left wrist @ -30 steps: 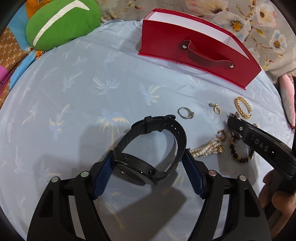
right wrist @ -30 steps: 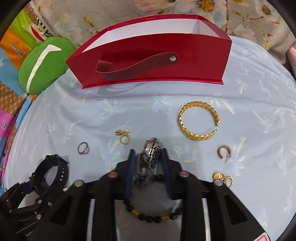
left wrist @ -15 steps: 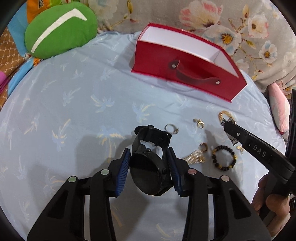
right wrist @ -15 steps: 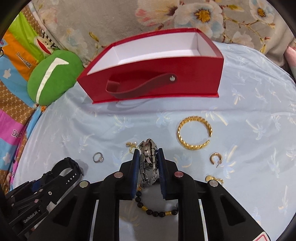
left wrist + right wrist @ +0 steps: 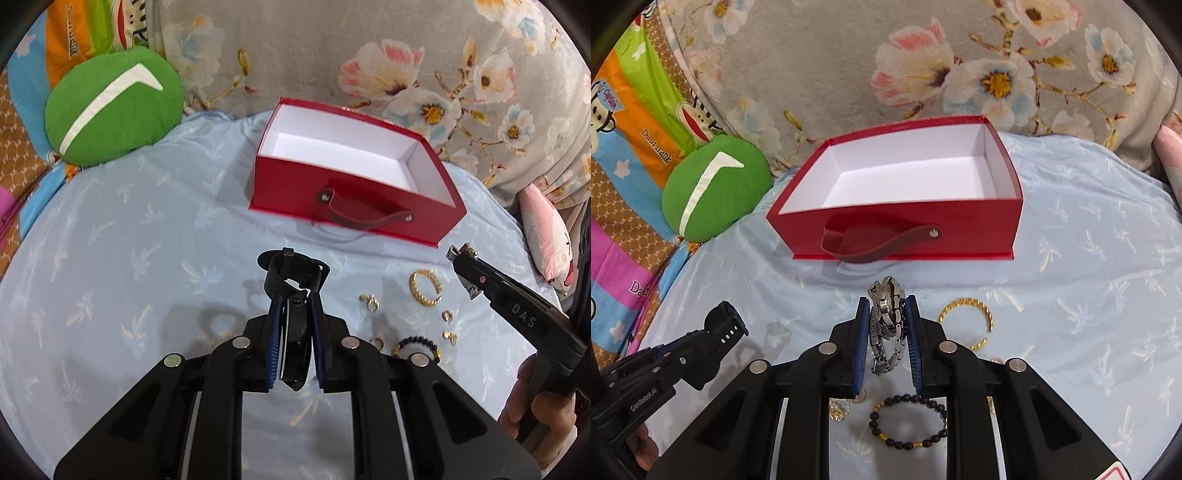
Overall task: Organize jewelry
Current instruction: 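Carry both watches into the red box and open both tools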
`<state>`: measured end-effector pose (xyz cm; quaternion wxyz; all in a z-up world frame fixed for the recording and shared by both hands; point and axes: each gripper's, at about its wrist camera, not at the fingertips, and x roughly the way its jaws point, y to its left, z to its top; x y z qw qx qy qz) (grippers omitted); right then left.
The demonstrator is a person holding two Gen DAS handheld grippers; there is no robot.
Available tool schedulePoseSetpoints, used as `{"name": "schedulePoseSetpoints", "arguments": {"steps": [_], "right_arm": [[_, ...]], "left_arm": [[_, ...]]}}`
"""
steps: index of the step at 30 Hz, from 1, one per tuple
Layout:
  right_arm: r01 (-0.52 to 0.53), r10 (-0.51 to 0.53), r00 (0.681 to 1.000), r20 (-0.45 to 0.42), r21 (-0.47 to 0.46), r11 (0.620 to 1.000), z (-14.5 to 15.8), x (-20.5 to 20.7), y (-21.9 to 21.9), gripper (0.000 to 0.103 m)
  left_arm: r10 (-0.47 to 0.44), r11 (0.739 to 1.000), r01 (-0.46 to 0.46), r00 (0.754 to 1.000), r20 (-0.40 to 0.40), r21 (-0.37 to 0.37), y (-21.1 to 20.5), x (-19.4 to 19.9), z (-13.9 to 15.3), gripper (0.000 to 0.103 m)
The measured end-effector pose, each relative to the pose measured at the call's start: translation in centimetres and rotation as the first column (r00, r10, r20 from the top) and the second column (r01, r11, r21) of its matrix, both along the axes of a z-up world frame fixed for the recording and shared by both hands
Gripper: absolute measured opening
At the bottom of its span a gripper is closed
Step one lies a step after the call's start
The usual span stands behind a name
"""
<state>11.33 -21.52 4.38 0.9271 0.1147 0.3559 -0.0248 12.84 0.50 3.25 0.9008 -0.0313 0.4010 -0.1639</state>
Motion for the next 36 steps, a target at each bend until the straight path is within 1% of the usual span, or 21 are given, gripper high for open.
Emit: {"name": "schedulePoseSetpoints", "arguments": {"steps": [4,8,13,18,23,27,30,33,36], "right_arm": [[-0.014,0.014,0.999,0.041,-0.005,1.000,2.1,1.0,-0.6,0.018],[-0.021,0.024,0.996,0.088,-0.030,0.999,4.5,2.8,-1.1,0.018],[-0.032,0.038,0.990,0.138,-0.049,0.998,7.2,6.5,-2.3,0.018],[-0.034,0.038,0.989,0.140,-0.030,0.999,8.2,11.3,-4.2,0.018],[-0.027,0.030,0.992,0.121,-0.029,0.999,7.4,15.6,-5.6,0.018],[-0.021,0.025,0.996,0.086,-0.048,0.999,5.9,18.7,-6.3,0.018],[-0.016,0.020,0.998,0.062,-0.064,0.998,4.6,20.7,-6.8,0.018],[-0.011,0.015,0.999,0.045,-0.071,0.997,3.4,21.9,-7.3,0.018],[-0.015,0.017,1.000,0.027,-0.071,0.997,2.4,22.9,-7.6,0.018]], "left_arm": [[-0.010,1.000,0.010,0.999,0.046,-0.002,-0.5,1.3,2.0,0.014],[-0.022,1.000,0.022,0.994,0.105,-0.004,-1.5,3.7,4.7,0.014],[-0.034,0.999,0.033,0.983,0.181,0.006,-3.4,7.3,7.6,0.014],[-0.045,0.999,0.039,0.967,0.251,0.028,-6.2,12.1,9.7,0.014],[-0.056,0.998,0.051,0.961,0.270,0.027,-8.3,16.5,9.4,0.014],[-0.070,0.997,0.059,0.966,0.249,0.048,-9.9,20.1,7.9,0.014],[-0.065,0.996,0.051,0.971,0.229,0.069,-10.9,22.1,6.5,0.014],[-0.069,0.996,0.056,0.977,0.203,0.067,-11.4,23.5,5.1,0.014],[-0.064,0.995,0.049,0.979,0.193,0.083,-11.9,24.5,4.1,0.014]]}}
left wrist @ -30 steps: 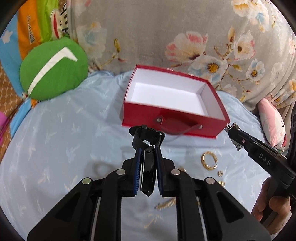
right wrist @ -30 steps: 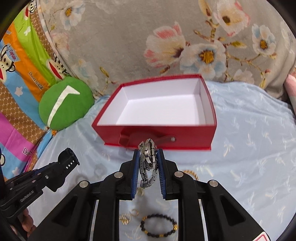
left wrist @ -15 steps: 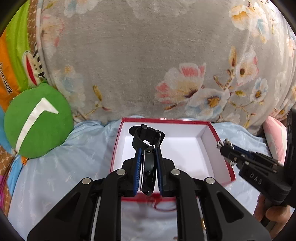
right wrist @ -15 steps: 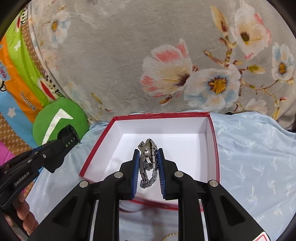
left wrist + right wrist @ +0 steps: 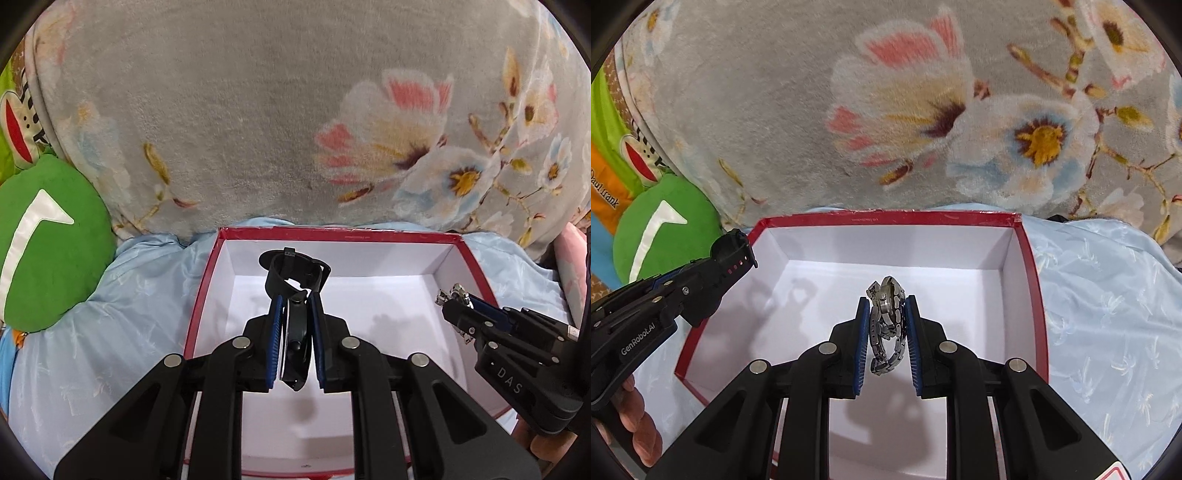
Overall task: Organize jewelry
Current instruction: 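Carry both watches into the red box and open both tools, then withdraw both tools from the box back over the jewelry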
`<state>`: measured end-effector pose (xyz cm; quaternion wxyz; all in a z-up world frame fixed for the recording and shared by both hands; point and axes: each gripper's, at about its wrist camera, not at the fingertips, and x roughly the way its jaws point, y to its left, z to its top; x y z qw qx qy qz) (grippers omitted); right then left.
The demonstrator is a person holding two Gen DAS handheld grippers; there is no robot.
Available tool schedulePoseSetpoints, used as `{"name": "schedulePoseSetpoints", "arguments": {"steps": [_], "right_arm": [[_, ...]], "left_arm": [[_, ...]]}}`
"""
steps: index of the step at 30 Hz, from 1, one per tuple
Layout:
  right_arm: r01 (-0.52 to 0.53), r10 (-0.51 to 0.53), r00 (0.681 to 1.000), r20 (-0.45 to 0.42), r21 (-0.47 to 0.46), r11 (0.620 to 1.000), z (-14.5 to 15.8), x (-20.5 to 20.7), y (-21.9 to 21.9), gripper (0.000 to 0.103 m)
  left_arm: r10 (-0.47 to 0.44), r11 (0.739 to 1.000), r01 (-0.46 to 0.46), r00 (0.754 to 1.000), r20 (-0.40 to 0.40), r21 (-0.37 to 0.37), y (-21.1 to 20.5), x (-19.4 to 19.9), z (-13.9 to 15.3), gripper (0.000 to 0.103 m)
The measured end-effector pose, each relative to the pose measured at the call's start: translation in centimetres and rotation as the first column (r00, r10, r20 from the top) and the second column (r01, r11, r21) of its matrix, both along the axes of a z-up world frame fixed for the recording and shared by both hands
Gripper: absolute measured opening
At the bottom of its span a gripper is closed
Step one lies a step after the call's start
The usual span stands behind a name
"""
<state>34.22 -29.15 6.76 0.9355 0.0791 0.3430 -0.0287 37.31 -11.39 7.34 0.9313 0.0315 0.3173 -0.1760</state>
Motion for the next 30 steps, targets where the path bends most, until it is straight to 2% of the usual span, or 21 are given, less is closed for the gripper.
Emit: {"name": "schedulePoseSetpoints", "arguments": {"steps": [8,10,11,12,13,14,15,18,24,26,30], "right_arm": [[-0.002,0.001,0.999,-0.033,-0.009,1.000,-2.0,1.6,-0.2,0.018],[-0.016,0.015,0.999,-0.039,-0.019,1.000,-2.4,1.9,-0.1,0.020],[-0.014,0.013,0.999,-0.030,-0.027,1.000,-2.4,1.9,-0.1,0.022],[-0.012,0.011,1.000,-0.021,-0.030,0.999,-2.2,1.8,0.0,0.030],[-0.007,0.007,1.000,-0.008,-0.031,0.999,-2.0,1.7,-0.1,0.041],[0.004,-0.004,1.000,0.009,-0.037,0.999,-1.7,1.4,-0.2,0.047],[0.013,-0.012,1.000,0.025,-0.042,0.999,-1.3,1.2,-0.2,0.048],[0.019,-0.016,0.998,0.057,-0.047,0.999,0.0,0.1,-0.5,0.048],[0.019,-0.015,0.994,0.104,-0.036,0.999,3.3,-4.0,-0.6,0.055],[0.012,-0.009,0.993,0.119,-0.026,1.000,4.4,-6.4,-0.5,0.061],[0.017,-0.015,0.992,0.123,-0.011,1.000,5.5,-11.9,-0.4,0.066]], "left_arm": [[0.003,1.000,-0.002,0.998,-0.059,0.024,-0.7,2.1,-2.8,0.015],[0.011,1.000,-0.009,0.998,-0.068,0.030,-0.8,2.4,-3.3,0.022],[0.028,0.999,-0.026,0.997,-0.068,0.030,-0.7,2.6,-3.5,0.033],[0.049,0.998,-0.047,0.997,-0.056,0.030,-0.5,2.6,-3.5,0.045],[0.067,0.997,-0.066,0.997,-0.040,0.028,-0.3,2.6,-3.4,0.050],[0.079,0.997,-0.078,0.997,-0.027,0.026,-0.1,2.5,-3.2,0.062],[0.091,0.996,-0.091,0.996,-0.016,0.015,0.2,2.5,-2.8,0.068],[0.104,0.995,-0.104,0.995,0.010,0.010,0.9,2.0,-1.4,0.069],[0.083,0.996,-0.082,0.996,0.043,-0.023,3.3,-2.2,2.1,0.083],[0.073,0.997,-0.072,0.996,0.059,-0.015,4.2,-4.3,3.0,0.088],[0.057,0.998,-0.059,0.996,0.066,0.020,6.4,-9.3,3.7,0.090]]}}
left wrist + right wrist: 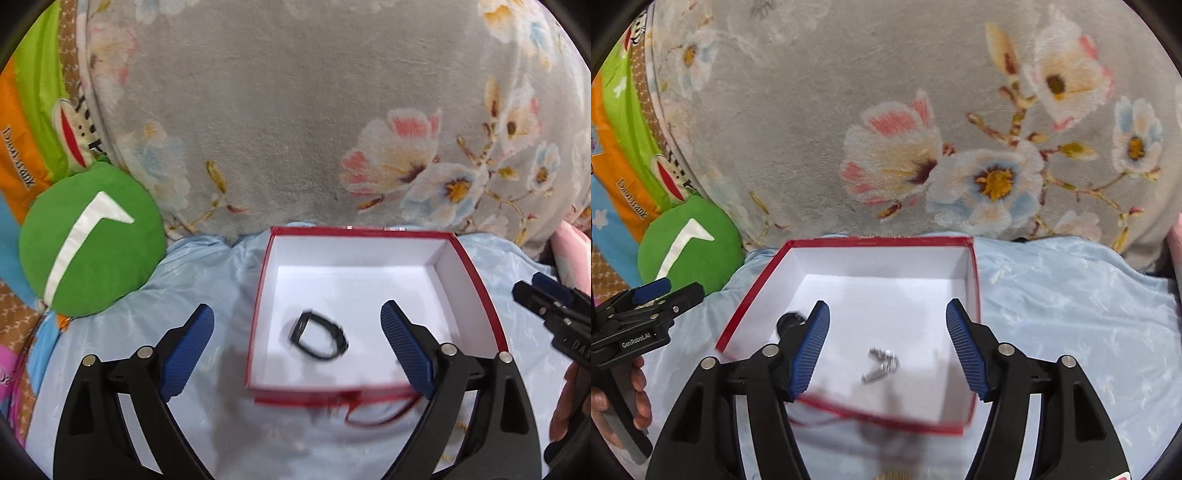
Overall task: Organize jewelry
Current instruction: 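Withdraw both tools from the box back over the jewelry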
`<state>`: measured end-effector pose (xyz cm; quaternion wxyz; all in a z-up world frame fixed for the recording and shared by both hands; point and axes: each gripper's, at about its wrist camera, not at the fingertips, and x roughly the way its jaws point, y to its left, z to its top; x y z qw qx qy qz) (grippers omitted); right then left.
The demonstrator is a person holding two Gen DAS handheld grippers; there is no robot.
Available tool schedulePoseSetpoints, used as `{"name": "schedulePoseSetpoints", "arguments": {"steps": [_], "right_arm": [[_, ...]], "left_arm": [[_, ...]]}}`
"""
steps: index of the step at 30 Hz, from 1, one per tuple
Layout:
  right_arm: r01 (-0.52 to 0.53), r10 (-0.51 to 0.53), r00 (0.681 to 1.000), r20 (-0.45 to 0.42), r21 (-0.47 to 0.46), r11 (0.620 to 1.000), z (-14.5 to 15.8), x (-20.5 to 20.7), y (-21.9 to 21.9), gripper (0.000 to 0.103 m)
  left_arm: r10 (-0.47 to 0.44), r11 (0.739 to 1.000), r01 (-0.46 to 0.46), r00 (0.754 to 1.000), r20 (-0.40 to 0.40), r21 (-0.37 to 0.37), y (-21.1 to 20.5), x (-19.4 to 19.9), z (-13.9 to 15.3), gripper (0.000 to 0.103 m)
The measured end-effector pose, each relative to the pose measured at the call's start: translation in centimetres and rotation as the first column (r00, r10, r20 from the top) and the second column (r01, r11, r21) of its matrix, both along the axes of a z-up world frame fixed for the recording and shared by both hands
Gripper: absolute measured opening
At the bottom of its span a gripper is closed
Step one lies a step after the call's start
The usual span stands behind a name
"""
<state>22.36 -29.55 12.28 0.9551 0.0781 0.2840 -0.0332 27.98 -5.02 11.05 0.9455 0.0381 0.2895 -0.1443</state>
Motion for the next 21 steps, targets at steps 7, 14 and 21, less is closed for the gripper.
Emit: {"name": "schedulePoseSetpoints", "arguments": {"steps": [7,14,21], "right_arm": [[0.026,-0.027,0.997,-0.067,-0.009,1.000,-3.0,-8.5,0.7,0.068],[0.074,-0.074,0.983,-0.167,-0.009,0.997,-8.9,-13.9,1.6,0.068],[0.083,-0.069,0.965,-0.251,0.046,0.995,-13.7,-16.2,2.7,0.068]], "left_arm": [[-0.023,1.000,0.020,0.990,-0.136,-0.020,3.3,-6.1,-4.2,0.091],[-0.028,0.999,0.021,0.966,-0.257,-0.029,5.0,-11.1,-10.1,0.091],[-0.101,0.994,0.106,0.942,-0.320,0.000,3.1,-15.5,-14.7,0.091]]}}
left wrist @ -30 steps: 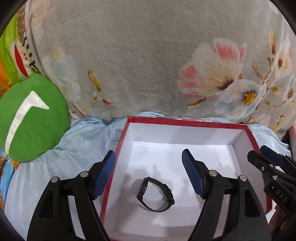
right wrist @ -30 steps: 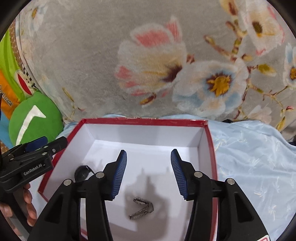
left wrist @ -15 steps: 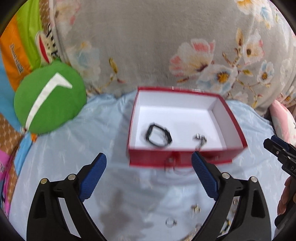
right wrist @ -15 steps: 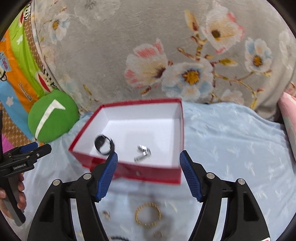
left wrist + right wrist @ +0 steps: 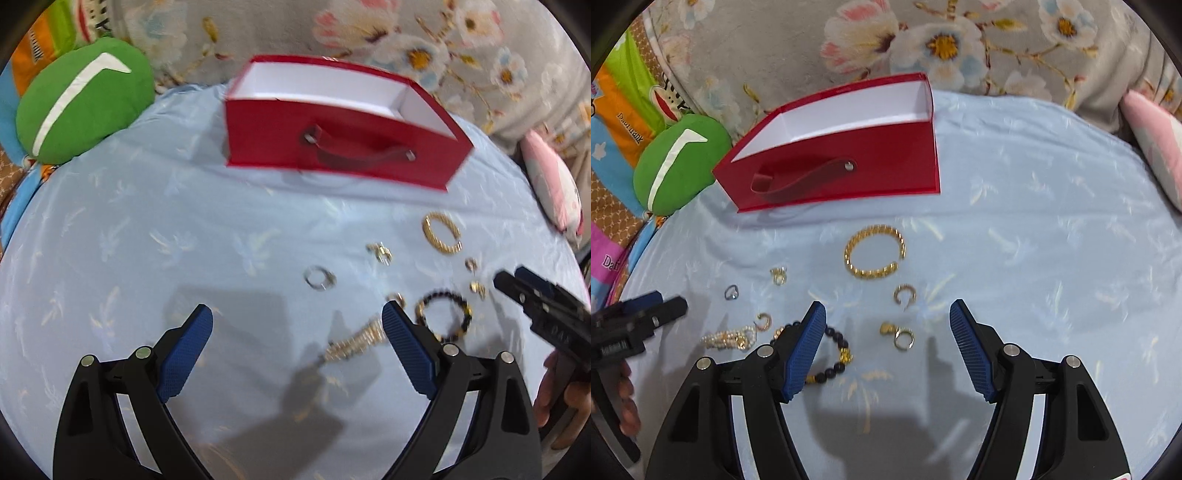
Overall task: Organize jewelry
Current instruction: 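Withdraw both tools from the box back over the jewelry, then grasp the pearl bracelet with the left tool while the right tool grasps the gold bangle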
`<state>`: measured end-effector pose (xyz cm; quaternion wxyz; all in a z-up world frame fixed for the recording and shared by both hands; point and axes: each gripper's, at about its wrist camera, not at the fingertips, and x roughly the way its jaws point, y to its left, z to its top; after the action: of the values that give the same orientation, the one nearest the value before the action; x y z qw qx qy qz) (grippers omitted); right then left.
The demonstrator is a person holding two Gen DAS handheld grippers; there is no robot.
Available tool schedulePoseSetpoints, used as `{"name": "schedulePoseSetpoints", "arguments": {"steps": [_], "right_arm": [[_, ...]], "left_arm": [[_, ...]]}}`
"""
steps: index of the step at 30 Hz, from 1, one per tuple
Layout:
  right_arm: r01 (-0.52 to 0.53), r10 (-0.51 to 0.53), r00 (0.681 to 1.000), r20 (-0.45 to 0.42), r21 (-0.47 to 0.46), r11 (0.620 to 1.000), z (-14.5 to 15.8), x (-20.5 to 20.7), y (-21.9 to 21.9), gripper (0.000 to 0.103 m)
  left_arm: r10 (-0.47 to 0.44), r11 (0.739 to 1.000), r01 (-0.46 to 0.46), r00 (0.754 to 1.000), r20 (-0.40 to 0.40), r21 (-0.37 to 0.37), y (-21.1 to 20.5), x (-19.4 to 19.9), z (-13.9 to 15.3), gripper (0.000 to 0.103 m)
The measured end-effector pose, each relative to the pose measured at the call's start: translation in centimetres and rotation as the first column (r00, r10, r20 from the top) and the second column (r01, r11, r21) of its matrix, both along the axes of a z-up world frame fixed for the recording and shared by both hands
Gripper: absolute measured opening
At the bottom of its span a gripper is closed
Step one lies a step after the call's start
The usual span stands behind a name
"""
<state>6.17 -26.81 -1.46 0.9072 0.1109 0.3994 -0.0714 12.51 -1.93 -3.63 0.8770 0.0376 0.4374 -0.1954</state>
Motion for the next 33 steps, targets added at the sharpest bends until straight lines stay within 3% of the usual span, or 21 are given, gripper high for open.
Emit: {"name": "schedulePoseSetpoints", "arguments": {"steps": [7,9,13,17,18,20,27,33], "right_arm": [[0.025,-0.025,1.000,-0.015,0.042,0.999,-1.1,-0.4,-0.5,0.068],[0.024,-0.024,1.000,-0.019,0.037,0.999,-1.2,-0.1,-0.5,0.068],[0.021,-0.020,0.999,-0.029,0.044,0.999,-1.5,0.8,-0.8,0.068],[0.024,-0.021,0.999,-0.030,0.077,0.997,-1.8,1.6,-1.2,0.068],[0.020,-0.018,0.999,-0.032,0.081,0.997,-1.9,1.9,-1.1,0.068],[0.012,-0.009,0.999,-0.035,0.080,0.997,-2.1,2.4,-1.0,0.068],[-0.020,0.022,0.999,-0.043,0.056,0.998,-2.3,4.8,-0.6,0.068],[-0.039,0.040,0.997,-0.061,0.013,0.999,-3.0,7.6,0.1,0.068]], "left_arm": [[-0.071,0.997,0.071,0.997,-0.025,0.000,-1.7,-0.9,-2.0,0.085],[-0.090,0.996,0.090,0.995,-0.053,-0.015,-2.0,-0.5,-2.5,0.068],[-0.133,0.991,0.132,0.990,-0.053,-0.017,-2.6,-0.5,-2.9,0.055],[-0.180,0.983,0.176,0.982,-0.062,-0.054,-2.6,-0.7,-2.9,0.032],[-0.192,0.980,0.187,0.979,-0.069,-0.068,-2.7,-0.7,-2.9,0.021],[-0.217,0.974,0.209,0.972,-0.086,-0.093,-2.7,-0.9,-2.9,0.013],[-0.225,0.971,0.220,0.973,-0.052,-0.090,-2.3,-2.3,-1.6,0.010],[-0.157,0.985,0.155,0.987,-0.028,-0.079,-0.4,-2.0,0.1,0.010]]}}
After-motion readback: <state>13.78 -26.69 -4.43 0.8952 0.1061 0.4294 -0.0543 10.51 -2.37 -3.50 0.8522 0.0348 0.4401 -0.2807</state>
